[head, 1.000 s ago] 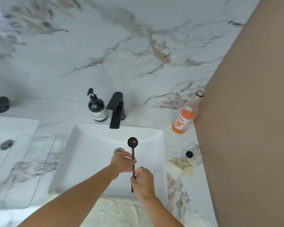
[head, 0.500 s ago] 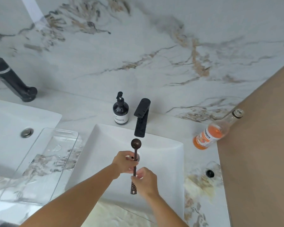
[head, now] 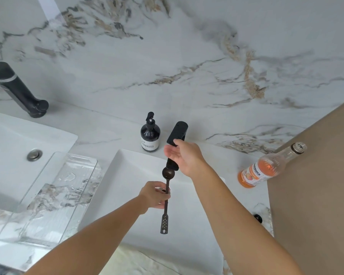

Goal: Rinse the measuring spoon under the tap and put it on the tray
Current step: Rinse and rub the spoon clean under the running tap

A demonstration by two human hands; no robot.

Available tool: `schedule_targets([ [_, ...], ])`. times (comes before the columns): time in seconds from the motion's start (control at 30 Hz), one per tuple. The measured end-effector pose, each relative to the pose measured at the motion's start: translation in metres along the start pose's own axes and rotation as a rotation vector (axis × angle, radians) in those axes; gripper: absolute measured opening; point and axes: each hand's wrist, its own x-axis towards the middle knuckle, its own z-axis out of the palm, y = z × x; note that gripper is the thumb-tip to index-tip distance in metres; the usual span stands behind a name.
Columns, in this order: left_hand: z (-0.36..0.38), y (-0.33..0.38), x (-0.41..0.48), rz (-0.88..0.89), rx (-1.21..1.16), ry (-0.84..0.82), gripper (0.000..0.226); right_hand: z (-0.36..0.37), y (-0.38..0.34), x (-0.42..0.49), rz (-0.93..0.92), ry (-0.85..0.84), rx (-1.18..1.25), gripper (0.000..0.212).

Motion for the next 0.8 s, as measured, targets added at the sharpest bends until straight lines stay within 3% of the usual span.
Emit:
schedule_targets([
  [0.2, 0.000, 0.001, 0.001, -0.005, 0.006, 0.001, 0.017, 0.002, -0.025, 0.003, -0.068, -0.041, 0.126, 0.019],
  [0.3, 0.003, 0.000, 0.001, -0.007, 0.016, 0.004, 0.014, -0.011, -0.023, 0.004, -0.097, -0.038, 0.055, 0.026],
  [0.4, 0.006, 0.000, 0.001, -0.006, 0.012, -0.001, 0.014, -0.038, 0.006, 0.013, -0.156, 0.192, -0.120, 0.016],
  [0.47, 0.007, -0.002, 0.001, -0.005, 0.003, -0.004, 0.015, -0.054, 0.038, 0.021, -0.077, 0.305, -0.247, 0.013],
  [0.57, 0.009, -0.005, 0.001, 0.003, 0.004, -0.010, 0.021, -0.063, 0.080, 0.024, 0.122, 0.151, -0.329, 0.006],
  [0.67, 0.009, -0.005, -0.002, 0.016, 0.007, -0.031, 0.022, -0.063, 0.095, 0.030, 0.138, -0.007, -0.278, 0.007],
  [0.8, 0.007, -0.003, -0.005, 0.009, -0.080, -0.062, 0.008, -0.057, 0.092, 0.045, 0.020, 0.198, -0.479, 0.010],
])
